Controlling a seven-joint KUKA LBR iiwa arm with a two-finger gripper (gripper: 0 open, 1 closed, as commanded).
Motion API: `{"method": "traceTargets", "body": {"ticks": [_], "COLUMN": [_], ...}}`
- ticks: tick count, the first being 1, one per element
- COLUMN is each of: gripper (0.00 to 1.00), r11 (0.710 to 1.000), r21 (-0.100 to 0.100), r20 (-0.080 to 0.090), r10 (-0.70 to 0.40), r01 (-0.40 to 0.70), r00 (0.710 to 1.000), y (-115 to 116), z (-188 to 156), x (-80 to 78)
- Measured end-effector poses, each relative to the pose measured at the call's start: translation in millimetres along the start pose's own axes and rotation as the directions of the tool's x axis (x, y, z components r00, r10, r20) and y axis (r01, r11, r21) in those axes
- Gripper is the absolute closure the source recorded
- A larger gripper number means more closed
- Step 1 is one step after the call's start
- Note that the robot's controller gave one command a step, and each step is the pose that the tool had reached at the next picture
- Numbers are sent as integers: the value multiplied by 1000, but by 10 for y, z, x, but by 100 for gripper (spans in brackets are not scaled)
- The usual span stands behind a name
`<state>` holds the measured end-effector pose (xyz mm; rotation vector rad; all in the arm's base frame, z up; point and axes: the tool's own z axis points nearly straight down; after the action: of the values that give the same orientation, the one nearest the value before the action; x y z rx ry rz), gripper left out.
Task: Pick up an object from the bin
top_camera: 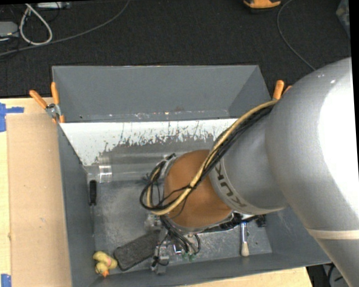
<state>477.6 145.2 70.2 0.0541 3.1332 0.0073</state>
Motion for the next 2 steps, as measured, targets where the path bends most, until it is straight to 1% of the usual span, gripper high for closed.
{"method": "traceTargets", "body": {"ticks": [2], "gripper": [0], "r11": [1000], "r21": [0], "r20": [1], "r10": [5], "r01": [-5], "r00": [1000], "y": [12], "z": [1], "x": [-5]}}
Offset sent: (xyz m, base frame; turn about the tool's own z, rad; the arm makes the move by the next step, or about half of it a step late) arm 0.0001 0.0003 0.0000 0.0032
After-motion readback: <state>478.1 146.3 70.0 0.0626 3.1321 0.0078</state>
